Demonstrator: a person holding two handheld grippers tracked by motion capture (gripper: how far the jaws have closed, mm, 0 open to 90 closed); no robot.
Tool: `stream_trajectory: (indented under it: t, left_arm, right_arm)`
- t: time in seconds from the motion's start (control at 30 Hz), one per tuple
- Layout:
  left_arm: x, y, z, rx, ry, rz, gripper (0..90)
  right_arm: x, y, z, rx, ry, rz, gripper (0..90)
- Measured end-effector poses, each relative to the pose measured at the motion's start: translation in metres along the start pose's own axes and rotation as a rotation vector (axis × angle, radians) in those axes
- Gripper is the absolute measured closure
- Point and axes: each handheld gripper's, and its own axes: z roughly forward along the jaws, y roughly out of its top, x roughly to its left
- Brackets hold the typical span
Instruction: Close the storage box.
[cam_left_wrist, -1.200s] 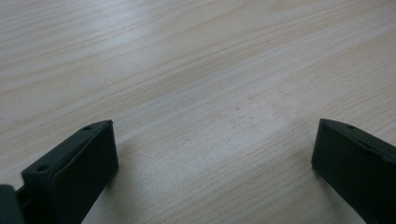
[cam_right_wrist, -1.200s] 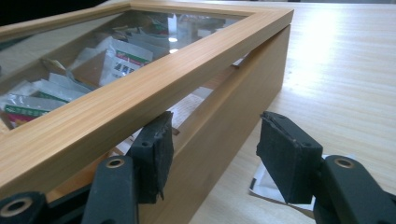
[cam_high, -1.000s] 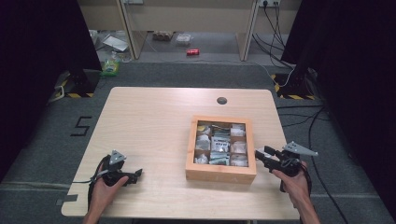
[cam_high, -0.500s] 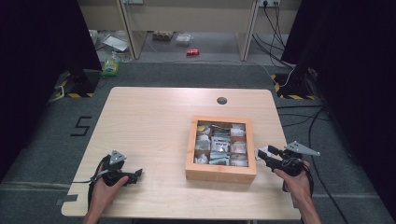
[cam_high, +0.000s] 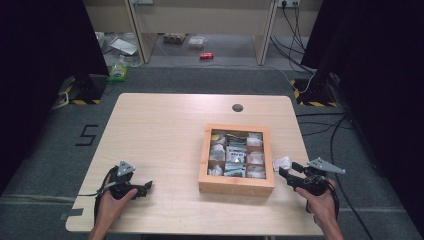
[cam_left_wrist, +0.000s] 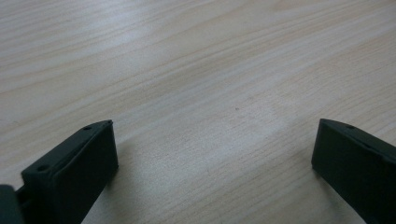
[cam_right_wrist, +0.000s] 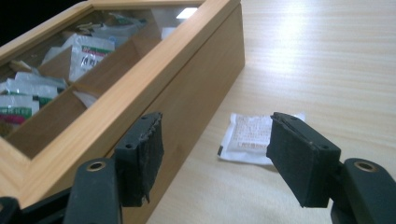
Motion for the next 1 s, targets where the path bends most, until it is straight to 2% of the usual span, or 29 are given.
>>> stream_trajectory:
  t: [0.17, 0.37, 0.5, 0.7, 1.0]
  left_arm:
    - [0.0, 0.0, 0.0, 0.0, 0.0, 0.0, 0.0]
    - [0.0, 0.0, 0.0, 0.0, 0.0, 0.0, 0.0]
    - [0.0, 0.0, 0.0, 0.0, 0.0, 0.0, 0.0]
    - [0.0, 0.0, 0.0, 0.0, 0.0, 0.0, 0.0]
    - [0.0, 0.0, 0.0, 0.0, 0.0, -0.001, 0.0]
  right_arm:
    - [-0.001, -0.008, -0.006, 0.004, -0.012, 0.009, 35.6]
    - [-0.001, -0.018, -0.012, 0.02, -0.025, -0.004, 34.9]
    - [0.0, -0.022, -0.013, 0.03, -0.021, -0.007, 32.5]
    - [0.002, -0.029, -0.014, 0.064, -0.039, -0.03, 30.2]
    - [0.002, -0.036, -0.014, 0.098, -0.054, -0.025, 26.3]
